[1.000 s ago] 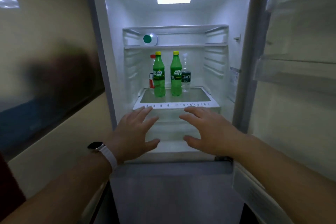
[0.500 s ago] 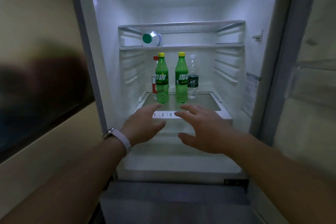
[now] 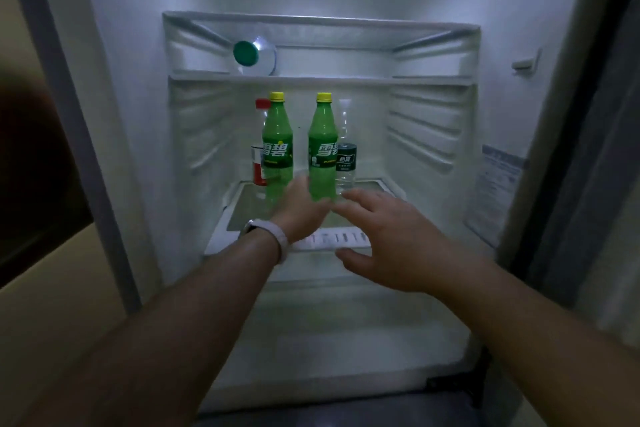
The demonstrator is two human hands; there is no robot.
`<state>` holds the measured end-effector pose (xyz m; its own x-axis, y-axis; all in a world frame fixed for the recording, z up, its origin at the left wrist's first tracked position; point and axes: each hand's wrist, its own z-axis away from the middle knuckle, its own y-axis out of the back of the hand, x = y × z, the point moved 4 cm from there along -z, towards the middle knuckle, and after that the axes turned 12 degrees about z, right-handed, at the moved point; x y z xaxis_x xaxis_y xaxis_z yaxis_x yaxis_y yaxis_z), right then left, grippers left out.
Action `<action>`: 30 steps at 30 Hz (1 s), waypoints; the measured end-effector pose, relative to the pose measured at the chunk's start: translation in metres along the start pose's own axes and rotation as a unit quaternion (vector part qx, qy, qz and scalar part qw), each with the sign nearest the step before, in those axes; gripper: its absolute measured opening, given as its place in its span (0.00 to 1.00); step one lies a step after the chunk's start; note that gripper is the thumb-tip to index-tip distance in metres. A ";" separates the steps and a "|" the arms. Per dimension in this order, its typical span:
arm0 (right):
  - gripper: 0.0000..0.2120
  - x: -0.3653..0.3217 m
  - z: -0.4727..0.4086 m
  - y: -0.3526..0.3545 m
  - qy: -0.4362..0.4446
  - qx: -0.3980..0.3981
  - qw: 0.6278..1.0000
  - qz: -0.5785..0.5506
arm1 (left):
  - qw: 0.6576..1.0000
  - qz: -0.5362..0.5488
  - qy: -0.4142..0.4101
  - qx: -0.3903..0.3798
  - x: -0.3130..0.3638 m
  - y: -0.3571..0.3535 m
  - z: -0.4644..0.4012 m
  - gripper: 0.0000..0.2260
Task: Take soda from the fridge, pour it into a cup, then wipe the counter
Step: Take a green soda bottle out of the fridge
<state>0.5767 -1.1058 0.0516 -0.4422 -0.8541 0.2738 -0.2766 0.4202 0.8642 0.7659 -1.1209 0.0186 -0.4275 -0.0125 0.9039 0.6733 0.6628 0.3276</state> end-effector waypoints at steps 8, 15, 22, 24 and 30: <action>0.30 0.016 -0.018 -0.026 -0.030 -0.010 0.999 0.002 | 0.995 0.093 0.019 0.043 -0.011 -0.035 -0.057 0.44; 0.30 0.026 -0.022 -0.041 -0.060 -0.059 0.996 0.033 | 0.992 0.093 0.032 0.074 -0.022 -0.048 -0.086 0.44; 0.32 0.032 -0.015 -0.048 -0.081 -0.075 0.994 0.024 | 0.979 0.176 0.066 0.077 -0.035 -0.050 -0.096 0.34; 0.33 0.033 -0.011 -0.049 -0.083 -0.078 0.993 0.024 | 0.975 0.194 0.066 0.081 -0.036 -0.047 -0.097 0.30; 0.31 0.032 -0.005 -0.045 -0.070 -0.074 0.995 0.022 | 0.979 0.186 0.055 0.063 -0.034 -0.041 -0.086 0.28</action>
<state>0.5793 -1.1531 0.0235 -0.5688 -0.7801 0.2607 -0.1304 0.3984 0.9079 0.8052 -1.2120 -0.0022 -0.0947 0.1722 0.9805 0.6871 0.7240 -0.0608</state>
